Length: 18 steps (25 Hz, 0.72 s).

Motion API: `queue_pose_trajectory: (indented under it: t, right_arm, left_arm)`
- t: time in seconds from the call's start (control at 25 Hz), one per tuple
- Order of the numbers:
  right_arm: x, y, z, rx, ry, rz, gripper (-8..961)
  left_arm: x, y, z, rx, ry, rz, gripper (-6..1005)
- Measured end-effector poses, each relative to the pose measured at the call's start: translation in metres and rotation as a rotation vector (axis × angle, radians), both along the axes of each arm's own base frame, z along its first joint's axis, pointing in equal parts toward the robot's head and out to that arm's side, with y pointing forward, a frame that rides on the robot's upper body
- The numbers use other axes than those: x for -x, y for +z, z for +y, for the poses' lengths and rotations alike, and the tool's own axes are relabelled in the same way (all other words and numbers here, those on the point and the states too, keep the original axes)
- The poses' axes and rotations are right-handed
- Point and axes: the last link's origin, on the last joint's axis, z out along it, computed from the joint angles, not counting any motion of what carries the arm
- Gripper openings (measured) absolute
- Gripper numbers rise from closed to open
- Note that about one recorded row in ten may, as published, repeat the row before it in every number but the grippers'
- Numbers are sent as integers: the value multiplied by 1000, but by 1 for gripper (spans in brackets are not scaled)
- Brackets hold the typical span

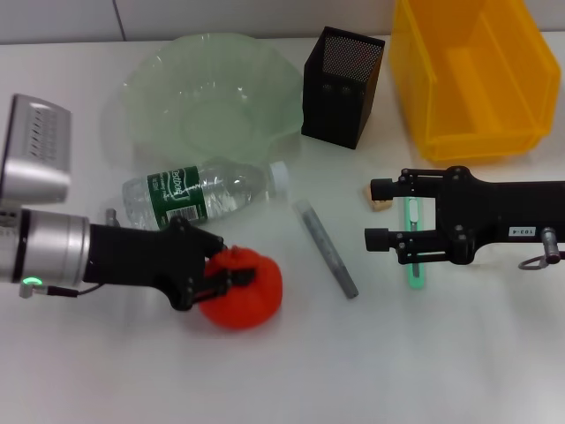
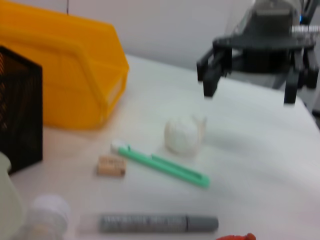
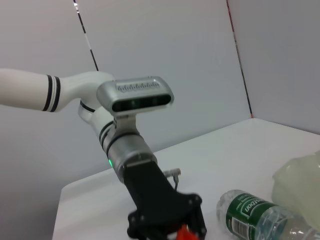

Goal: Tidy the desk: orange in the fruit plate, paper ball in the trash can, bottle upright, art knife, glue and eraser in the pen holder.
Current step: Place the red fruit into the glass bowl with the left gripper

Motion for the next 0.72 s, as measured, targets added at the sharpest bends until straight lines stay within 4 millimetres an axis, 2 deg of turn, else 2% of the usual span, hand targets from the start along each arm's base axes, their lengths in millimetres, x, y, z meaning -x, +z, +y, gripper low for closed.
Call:
queue_pose_trajectory:
  t: [0.2, 0.44, 0.56, 0.72]
  right_arm:
    - [0, 0, 0, 1, 0, 1, 732]
    - [0, -2, -1, 2, -2, 6, 730]
    - [1, -2, -1, 2, -3, 7, 729]
    - [1, -2, -1, 3, -1, 9, 728]
  left_arm:
    - [-6, 27, 7, -86, 43, -147, 181]
    - [-18, 60, 33, -352, 147, -401, 147]
    - [-23, 63, 53, -460, 218, -468, 127]
    - [-23, 53, 82, -558, 343, -454, 95]
